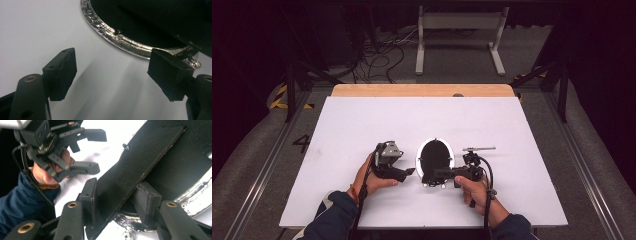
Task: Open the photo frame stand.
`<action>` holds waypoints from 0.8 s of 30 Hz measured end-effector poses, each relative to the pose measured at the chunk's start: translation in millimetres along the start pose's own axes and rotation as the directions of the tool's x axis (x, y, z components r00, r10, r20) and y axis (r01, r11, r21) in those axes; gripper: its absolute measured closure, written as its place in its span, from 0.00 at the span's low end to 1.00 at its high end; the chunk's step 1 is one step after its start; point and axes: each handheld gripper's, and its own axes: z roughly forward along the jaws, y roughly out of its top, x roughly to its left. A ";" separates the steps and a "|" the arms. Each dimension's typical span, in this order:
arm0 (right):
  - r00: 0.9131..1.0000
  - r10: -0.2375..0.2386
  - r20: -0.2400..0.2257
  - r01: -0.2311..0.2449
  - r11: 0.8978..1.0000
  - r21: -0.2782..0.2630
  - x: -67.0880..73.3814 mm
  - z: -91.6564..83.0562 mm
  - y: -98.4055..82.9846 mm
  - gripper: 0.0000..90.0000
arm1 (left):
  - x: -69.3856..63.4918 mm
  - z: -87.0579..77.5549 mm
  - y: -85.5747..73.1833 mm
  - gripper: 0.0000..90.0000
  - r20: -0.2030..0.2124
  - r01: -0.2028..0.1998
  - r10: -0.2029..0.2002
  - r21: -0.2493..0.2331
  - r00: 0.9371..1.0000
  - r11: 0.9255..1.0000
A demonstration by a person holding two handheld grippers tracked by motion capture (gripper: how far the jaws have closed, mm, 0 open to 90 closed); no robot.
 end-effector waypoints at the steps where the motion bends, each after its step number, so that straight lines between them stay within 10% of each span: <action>1: 1.000 -0.006 0.001 0.006 1.000 0.004 0.0 -0.7 0.2 0.65 | 0.6 1.2 1.7 0.26 0.001 0.007 -0.007 -0.003 1.000 1.000; 11: 0.981 -0.192 0.015 0.192 0.981 0.011 9.4 -1.6 1.5 0.67 | 7.9 7.3 7.9 0.36 0.055 0.055 -0.053 -0.035 0.997 0.998; 16: 0.954 -0.297 0.041 0.297 0.955 0.007 17.9 -1.4 0.1 0.67 | 10.2 5.2 8.4 0.37 0.085 0.068 -0.064 -0.052 0.994 0.996; 24: 0.950 -0.310 0.033 0.310 0.951 0.000 16.4 -1.4 -0.6 0.67 | 9.4 9.2 10.8 0.45 0.173 0.080 -0.069 -0.059 0.982 0.995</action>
